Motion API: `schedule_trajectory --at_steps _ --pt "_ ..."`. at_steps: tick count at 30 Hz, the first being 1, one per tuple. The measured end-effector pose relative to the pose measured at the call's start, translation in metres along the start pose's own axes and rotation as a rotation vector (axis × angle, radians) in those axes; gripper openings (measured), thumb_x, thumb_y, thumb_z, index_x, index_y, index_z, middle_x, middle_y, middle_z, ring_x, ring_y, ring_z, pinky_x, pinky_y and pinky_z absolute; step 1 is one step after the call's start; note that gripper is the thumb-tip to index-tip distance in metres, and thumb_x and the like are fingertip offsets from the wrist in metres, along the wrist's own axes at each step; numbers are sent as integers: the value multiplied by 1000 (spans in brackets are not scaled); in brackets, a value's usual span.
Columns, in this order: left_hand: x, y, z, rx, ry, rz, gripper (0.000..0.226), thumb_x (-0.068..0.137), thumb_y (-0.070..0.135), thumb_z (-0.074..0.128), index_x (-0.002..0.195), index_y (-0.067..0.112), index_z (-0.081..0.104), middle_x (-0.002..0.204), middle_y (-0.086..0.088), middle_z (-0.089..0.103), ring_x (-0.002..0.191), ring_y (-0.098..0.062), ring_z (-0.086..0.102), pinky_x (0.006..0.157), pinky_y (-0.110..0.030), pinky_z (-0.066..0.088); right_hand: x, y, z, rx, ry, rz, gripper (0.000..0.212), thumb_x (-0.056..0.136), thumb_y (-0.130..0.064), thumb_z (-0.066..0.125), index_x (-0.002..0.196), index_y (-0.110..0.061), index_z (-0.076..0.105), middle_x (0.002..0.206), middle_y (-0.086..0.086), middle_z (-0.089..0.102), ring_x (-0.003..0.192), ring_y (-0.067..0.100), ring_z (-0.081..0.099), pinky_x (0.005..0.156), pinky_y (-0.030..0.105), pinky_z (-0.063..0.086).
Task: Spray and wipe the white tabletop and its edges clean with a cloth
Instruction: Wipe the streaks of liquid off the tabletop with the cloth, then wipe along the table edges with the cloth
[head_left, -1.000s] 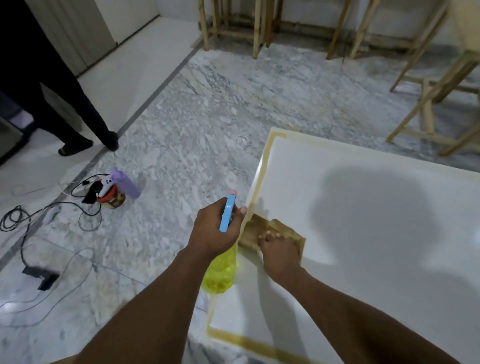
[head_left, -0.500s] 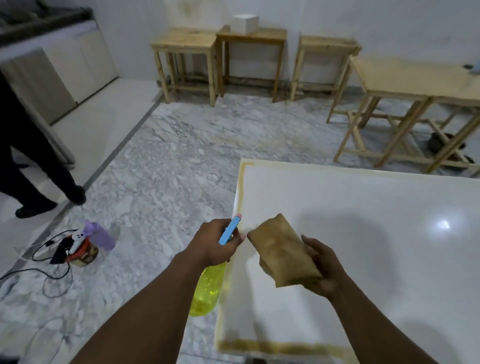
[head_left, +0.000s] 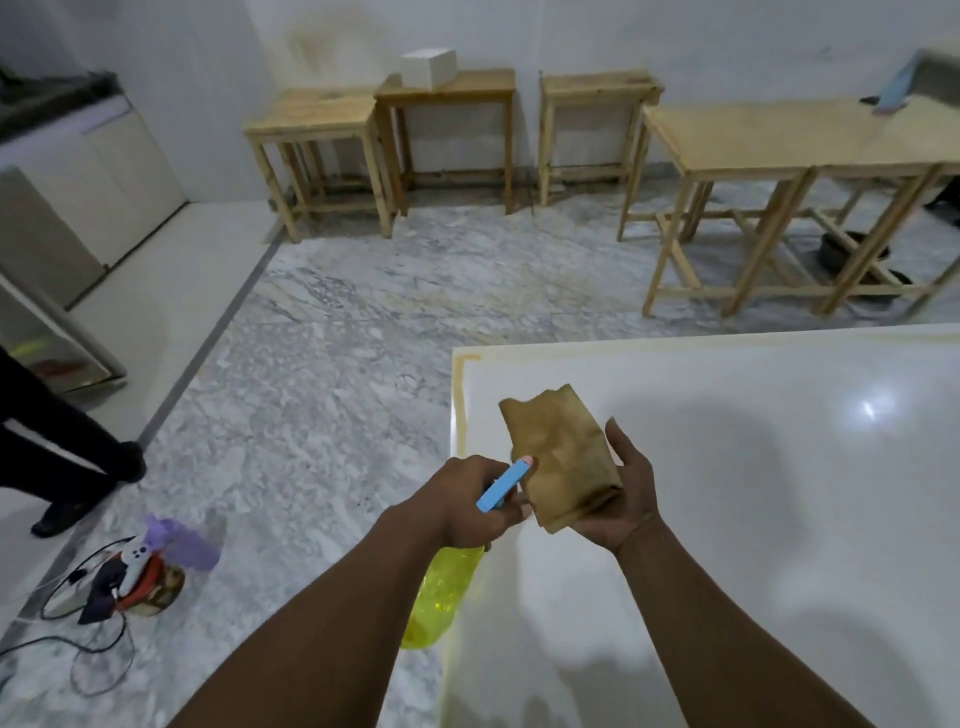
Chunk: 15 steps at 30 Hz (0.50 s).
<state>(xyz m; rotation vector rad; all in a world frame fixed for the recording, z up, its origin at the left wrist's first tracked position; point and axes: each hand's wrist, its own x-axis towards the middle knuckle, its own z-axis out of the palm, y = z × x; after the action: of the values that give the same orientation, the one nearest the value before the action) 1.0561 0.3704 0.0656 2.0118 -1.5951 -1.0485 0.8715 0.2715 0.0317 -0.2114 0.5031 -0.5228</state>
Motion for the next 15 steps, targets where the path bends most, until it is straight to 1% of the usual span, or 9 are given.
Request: schedule_trajectory --at_steps 3,6,7,9,10,11,12,14,15 --pt "11 -6 -6 86 -76 53 23 93 41 75 86 22 64 81 -1 72 69 -25 79 76 -40 68 10 2 2 -14 48 -18 73 92 -65 45 142 -13 54 147 15 51 128 38 53 108 50 39" --pt "22 -19 -12 150 -105 87 24 91 46 71 81 26 61 80 -3 75 63 -22 78 76 -42 67 23 7 6 -21 122 -35 72 92 -65 42 138 -12 58 140 15 56 118 37 58 107 48 39" --pt "25 -23 -14 163 -118 89 26 89 49 70 78 30 57 77 -2 74 61 -21 78 77 -43 67 26 9 8 -27 159 -46 69 94 -63 40 137 -13 59 138 15 59 115 37 60 105 48 41" --pt "31 -35 -25 190 -158 112 29 88 53 71 74 35 53 72 3 72 64 -21 78 80 -44 66 33 19 12 -42 214 -82 62 97 -56 38 134 -11 61 129 17 64 107 37 65 95 48 51" --pt "34 -42 -32 198 -174 137 29 90 50 72 74 36 52 73 5 70 69 -23 78 82 -44 66 37 24 16 -30 231 -99 59 98 -51 37 132 -11 62 125 17 66 104 37 67 91 50 54" --pt "38 -51 -43 206 -191 169 28 92 47 74 77 36 53 77 6 70 74 -25 78 84 -43 65 41 31 19 -13 244 -114 56 99 -48 37 131 -10 62 125 18 66 105 37 66 91 53 54" --pt "40 -57 -51 211 -183 186 25 93 44 75 81 34 55 84 4 71 77 -25 77 85 -43 64 42 39 20 -28 263 -114 55 99 -46 37 132 -10 62 130 19 64 111 39 63 97 57 50" --pt "45 -78 -72 205 -133 202 21 95 43 74 94 27 60 97 -1 74 77 -21 74 85 -41 63 49 61 20 -42 302 -110 55 98 -43 37 136 -10 59 141 19 56 128 42 51 112 62 31" --pt "48 -89 -81 181 -100 189 23 95 43 74 98 23 62 100 -3 75 75 -20 74 84 -41 64 52 70 21 -32 322 -102 54 98 -42 38 135 -10 60 142 20 55 134 43 46 115 62 25"
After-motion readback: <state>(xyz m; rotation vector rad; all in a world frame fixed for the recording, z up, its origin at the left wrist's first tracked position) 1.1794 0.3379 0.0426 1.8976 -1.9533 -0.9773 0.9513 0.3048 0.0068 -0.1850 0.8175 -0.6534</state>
